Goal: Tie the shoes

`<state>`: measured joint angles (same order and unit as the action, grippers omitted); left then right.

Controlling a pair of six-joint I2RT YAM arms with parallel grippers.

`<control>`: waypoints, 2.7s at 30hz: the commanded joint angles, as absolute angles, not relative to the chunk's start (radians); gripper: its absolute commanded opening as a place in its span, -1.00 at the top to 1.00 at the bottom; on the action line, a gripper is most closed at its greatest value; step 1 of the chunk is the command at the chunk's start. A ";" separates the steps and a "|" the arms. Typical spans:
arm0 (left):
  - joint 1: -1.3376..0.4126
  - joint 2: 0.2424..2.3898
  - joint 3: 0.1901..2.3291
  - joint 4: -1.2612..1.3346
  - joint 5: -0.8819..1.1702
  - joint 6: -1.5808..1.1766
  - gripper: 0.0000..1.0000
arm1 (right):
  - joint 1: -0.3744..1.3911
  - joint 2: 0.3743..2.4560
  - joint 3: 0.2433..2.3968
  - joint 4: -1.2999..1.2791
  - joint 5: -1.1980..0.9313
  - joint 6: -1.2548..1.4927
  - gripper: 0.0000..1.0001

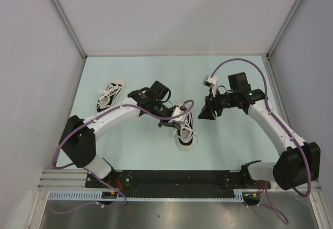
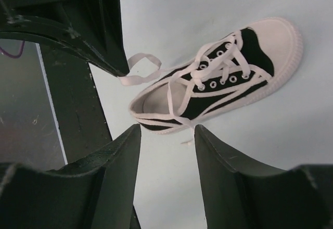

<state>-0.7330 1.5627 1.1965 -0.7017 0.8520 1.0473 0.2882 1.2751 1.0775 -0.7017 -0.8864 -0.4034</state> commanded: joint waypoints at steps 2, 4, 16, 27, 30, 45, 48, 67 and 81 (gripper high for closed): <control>-0.706 1.522 1.192 -0.621 0.954 0.989 1.00 | 0.374 1.335 1.069 -0.597 -0.890 -0.364 0.00; -0.701 1.519 1.192 -0.615 0.959 0.994 1.00 | 0.396 1.344 1.039 -0.513 -0.888 -0.321 0.01; -0.689 1.534 1.174 -0.600 0.920 1.020 1.00 | 0.425 1.468 1.011 -0.341 -0.796 -0.215 0.25; -0.686 1.545 1.140 -0.568 0.884 1.022 1.00 | 0.410 1.546 1.011 -0.325 -0.847 -0.215 0.28; -0.686 1.533 1.126 -0.577 0.882 1.029 1.00 | 0.417 1.566 1.011 -0.307 -0.830 -0.203 0.31; -0.686 1.502 1.051 -0.561 0.851 1.055 0.99 | 0.443 1.609 1.015 -0.253 -0.830 -0.152 0.48; -0.686 1.503 1.054 -0.561 0.851 1.055 1.00 | 0.453 1.617 1.020 -0.242 -0.836 -0.143 0.49; -0.669 1.549 1.088 -0.555 0.865 1.045 1.00 | 0.373 1.600 1.069 -0.268 -0.879 -0.117 0.29; -0.673 1.592 1.175 -0.584 0.904 1.038 0.99 | 0.388 1.649 1.088 -0.341 -0.896 -0.199 0.53</control>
<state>-0.6735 1.5833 1.1091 -0.5831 0.8268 1.0279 0.3622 1.6241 1.0523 -0.3202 -0.8825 -0.1596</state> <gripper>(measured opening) 0.004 0.266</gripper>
